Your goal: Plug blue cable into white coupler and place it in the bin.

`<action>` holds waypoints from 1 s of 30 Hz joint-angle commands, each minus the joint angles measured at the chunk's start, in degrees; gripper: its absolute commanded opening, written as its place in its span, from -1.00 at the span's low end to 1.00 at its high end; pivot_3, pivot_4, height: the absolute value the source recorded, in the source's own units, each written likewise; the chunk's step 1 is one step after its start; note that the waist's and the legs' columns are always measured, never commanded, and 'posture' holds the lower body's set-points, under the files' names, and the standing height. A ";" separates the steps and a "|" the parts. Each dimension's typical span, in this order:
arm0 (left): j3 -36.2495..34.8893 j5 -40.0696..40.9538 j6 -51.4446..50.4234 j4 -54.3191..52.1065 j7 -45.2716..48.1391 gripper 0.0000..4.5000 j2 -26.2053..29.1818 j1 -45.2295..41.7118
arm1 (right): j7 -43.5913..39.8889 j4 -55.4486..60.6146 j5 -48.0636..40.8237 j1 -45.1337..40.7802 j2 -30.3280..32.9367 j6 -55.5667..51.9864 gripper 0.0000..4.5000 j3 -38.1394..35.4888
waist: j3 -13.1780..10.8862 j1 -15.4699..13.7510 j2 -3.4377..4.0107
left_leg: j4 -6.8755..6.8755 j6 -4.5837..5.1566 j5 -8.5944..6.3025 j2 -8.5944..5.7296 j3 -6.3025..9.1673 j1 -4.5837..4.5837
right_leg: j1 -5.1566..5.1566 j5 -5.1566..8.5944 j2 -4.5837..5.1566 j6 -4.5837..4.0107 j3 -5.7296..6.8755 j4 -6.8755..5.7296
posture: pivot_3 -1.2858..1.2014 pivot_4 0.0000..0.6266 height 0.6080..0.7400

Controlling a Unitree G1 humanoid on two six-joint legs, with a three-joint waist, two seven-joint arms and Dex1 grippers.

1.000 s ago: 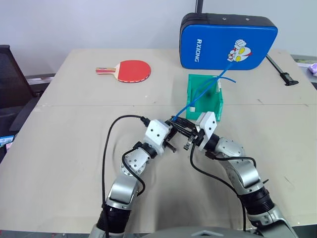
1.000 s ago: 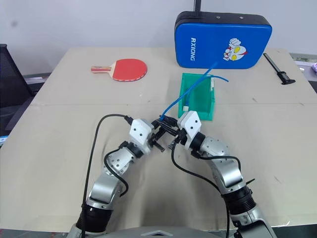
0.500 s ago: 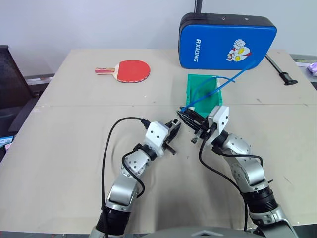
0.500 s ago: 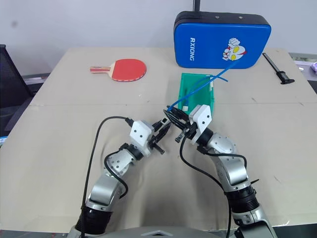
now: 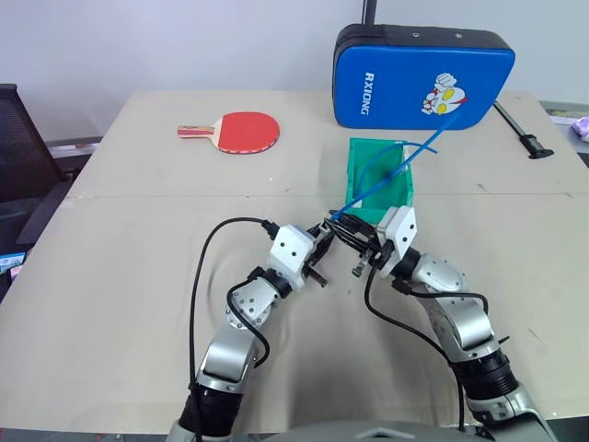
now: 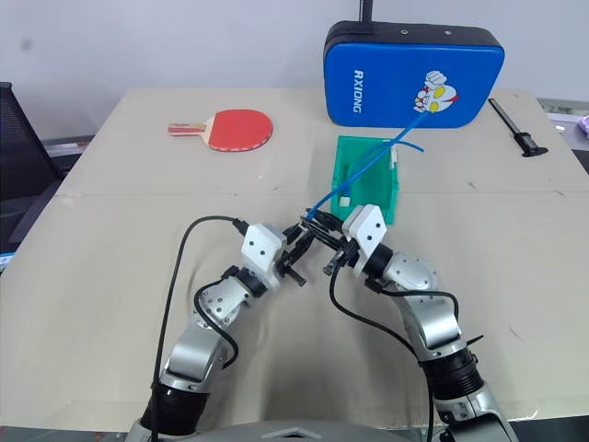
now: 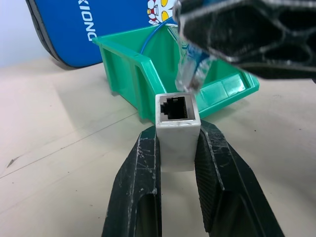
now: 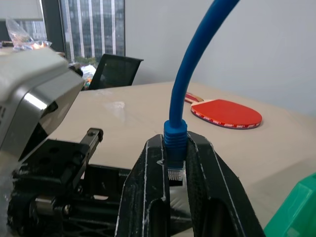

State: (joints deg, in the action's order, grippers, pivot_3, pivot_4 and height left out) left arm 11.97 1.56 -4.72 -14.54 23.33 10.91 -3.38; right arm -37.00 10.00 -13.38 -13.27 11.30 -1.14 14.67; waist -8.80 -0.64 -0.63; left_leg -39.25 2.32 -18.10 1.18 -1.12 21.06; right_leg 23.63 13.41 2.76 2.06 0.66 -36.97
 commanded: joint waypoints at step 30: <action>1.04 -5.64 -0.20 -4.54 -6.93 -0.85 -3.60 -1.50 | 8.16 6.55 13.71 -3.04 1.37 -18.55 -1.00 5.07 | 0.00 0.00 0.00 | 0.00 -0.01 0.00 -0.02 0.02 0.01 | 0.00 0.00 0.00 0.00 0.02 -0.01 | 0.03 -0.52 1.00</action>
State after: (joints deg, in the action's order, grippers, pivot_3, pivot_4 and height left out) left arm 13.50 -4.92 -6.85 -13.77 17.37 8.25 -4.17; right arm -29.25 17.21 -0.45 -17.65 11.72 -17.58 19.75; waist -8.79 -0.64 -0.63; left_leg -39.25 2.31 -18.09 1.17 -1.10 21.07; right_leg 23.63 13.41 2.76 2.06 0.69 -36.97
